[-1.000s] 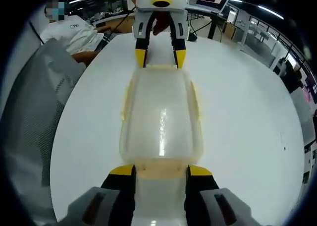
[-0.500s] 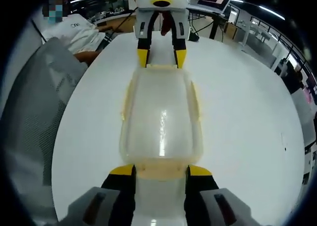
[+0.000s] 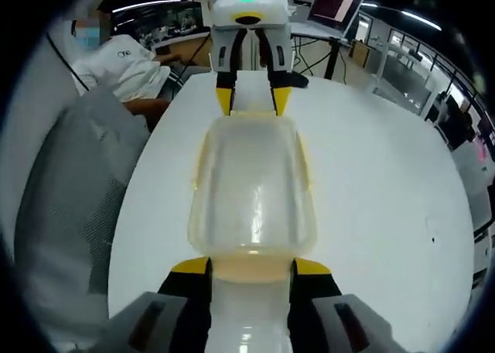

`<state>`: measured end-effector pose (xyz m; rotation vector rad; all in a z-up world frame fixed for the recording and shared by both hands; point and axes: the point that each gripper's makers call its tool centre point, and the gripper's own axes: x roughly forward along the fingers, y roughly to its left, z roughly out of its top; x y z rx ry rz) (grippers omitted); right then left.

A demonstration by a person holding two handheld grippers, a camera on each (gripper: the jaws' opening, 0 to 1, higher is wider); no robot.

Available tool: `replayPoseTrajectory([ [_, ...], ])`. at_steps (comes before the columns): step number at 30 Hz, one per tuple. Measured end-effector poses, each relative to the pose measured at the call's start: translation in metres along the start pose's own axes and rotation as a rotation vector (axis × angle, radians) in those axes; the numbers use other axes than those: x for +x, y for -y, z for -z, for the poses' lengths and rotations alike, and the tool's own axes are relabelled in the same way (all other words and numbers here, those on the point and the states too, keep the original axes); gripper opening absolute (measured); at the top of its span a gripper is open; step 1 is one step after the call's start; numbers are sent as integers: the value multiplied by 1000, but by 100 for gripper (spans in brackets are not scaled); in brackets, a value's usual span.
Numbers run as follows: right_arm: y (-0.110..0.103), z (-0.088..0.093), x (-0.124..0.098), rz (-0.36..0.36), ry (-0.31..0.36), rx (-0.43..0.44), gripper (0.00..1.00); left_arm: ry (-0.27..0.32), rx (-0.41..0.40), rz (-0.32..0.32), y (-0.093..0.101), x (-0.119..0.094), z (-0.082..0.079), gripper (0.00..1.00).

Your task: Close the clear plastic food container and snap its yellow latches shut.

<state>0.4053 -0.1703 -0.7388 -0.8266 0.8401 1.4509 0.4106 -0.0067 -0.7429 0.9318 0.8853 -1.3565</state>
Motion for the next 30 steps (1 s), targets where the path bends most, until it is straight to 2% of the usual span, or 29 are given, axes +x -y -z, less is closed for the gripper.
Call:
replayPoseTrajectory([
  [11,-18,-3,-42,-15,17,0,37,-22,-12,33,17,-29,-34,36],
  [19,-30,5,-69,-8,8,-9,37,-40,-3,31,27,-39,-61,36],
  [22,-33,11,-80,-5,8,-4,37,-28,-1,31,27,-45,-75,36],
  [30,-34,28,-107,27,21,-10,37,-57,33,14,23,-45,-103,36],
])
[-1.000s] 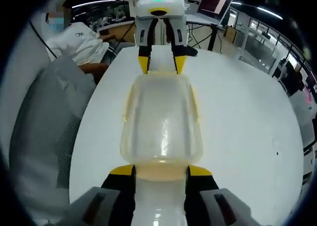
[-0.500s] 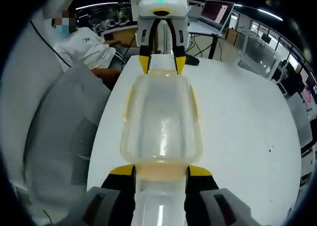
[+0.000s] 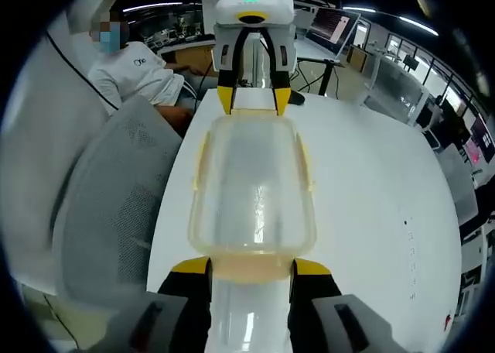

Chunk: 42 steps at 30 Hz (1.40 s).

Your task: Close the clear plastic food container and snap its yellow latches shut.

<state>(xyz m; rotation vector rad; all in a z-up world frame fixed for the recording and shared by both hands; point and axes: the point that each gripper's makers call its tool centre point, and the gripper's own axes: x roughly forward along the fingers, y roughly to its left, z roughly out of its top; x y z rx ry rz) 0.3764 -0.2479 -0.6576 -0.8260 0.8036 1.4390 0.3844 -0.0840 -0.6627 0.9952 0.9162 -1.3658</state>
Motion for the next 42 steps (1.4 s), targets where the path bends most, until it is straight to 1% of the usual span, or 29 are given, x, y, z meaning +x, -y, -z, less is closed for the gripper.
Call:
replayPoseTrajectory([
  [3,0,9,-8,3,-1,0,37,10,-2,-3,0,2,-12,36],
  [8,2,26,-17,6,-9,3,37,6,9,-9,-4,12,-34,36],
  [12,4,44,-25,12,-16,5,37,12,15,-5,-9,20,-50,36],
  [17,6,62,-33,17,-13,16,37,4,25,-3,-14,29,-66,36],
  [23,6,84,-38,17,-6,32,36,3,38,-1,-17,41,-85,36],
  [26,5,97,-39,18,-11,34,36,-5,44,-4,-17,49,-94,36],
  [28,5,103,-41,24,-14,26,36,-12,47,-11,-17,55,-99,36],
  [33,2,121,-39,22,-16,34,36,-14,46,-4,-16,69,-109,36],
  [37,4,133,-39,28,-21,48,36,-29,67,-11,-21,80,-118,36],
  [42,3,151,-38,34,-42,61,36,-31,85,-12,-25,91,-128,36],
])
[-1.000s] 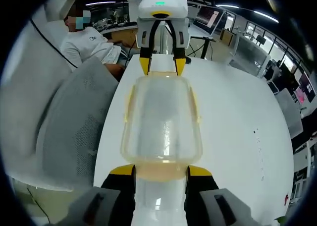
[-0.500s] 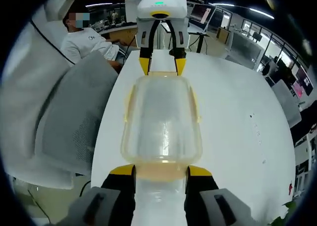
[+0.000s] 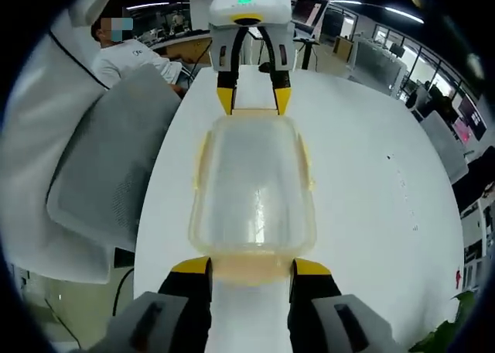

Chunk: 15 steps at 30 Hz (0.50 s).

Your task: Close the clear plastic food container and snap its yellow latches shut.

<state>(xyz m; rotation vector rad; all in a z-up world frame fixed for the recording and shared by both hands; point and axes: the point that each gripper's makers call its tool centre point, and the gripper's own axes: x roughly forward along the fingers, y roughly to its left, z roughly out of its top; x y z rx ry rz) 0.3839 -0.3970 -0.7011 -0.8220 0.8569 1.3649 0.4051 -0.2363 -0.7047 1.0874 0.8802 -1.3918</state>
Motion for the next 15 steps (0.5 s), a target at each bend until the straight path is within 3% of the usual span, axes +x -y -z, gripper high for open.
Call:
replayPoseTrajectory([
  [7,1,19,4,-1,-23,0,36,2,-2,8,0,15,-11,36],
  [15,2,27,10,-6,-44,-5,37,-2,-9,19,0,25,-11,37],
])
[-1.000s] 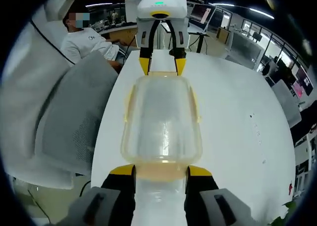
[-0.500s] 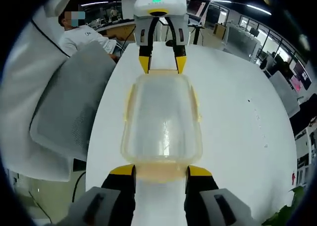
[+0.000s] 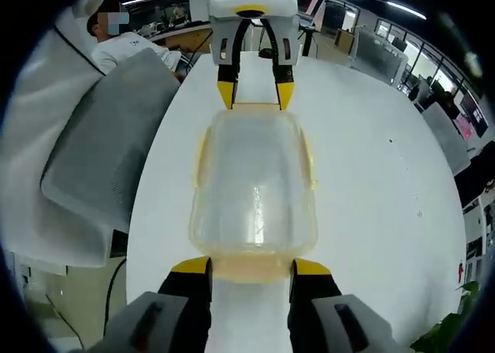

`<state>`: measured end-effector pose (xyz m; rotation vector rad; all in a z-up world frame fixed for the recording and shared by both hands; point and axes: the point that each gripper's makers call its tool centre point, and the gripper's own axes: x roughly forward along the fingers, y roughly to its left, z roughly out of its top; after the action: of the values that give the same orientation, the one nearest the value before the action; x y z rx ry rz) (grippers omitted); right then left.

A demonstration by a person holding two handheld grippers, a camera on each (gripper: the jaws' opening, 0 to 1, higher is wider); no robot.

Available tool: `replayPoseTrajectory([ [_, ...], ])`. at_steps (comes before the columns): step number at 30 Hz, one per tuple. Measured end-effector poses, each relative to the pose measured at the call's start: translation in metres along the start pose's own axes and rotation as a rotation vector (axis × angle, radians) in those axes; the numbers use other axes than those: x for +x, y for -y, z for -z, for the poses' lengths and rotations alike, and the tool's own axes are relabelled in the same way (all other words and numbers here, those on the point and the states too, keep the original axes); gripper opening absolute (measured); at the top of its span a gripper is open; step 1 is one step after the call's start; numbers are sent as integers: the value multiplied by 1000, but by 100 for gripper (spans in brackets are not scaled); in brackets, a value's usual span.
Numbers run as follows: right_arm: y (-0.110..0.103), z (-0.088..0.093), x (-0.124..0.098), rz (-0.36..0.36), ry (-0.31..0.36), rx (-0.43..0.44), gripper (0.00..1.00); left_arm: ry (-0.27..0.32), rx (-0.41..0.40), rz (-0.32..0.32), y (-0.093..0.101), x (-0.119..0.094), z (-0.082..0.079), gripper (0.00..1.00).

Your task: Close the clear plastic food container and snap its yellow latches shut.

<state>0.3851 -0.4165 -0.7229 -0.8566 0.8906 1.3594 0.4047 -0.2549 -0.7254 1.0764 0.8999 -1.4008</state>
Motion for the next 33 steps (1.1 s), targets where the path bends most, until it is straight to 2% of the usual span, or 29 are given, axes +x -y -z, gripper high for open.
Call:
replayPoseTrajectory([
  [10,1,5,7,3,-11,-2,37,-11,3,1,0,10,1,37],
  [20,-1,9,16,10,-15,-6,37,-24,12,-6,1,15,4,37],
  [33,0,9,18,9,-23,-16,37,-42,6,-4,1,18,6,37],
])
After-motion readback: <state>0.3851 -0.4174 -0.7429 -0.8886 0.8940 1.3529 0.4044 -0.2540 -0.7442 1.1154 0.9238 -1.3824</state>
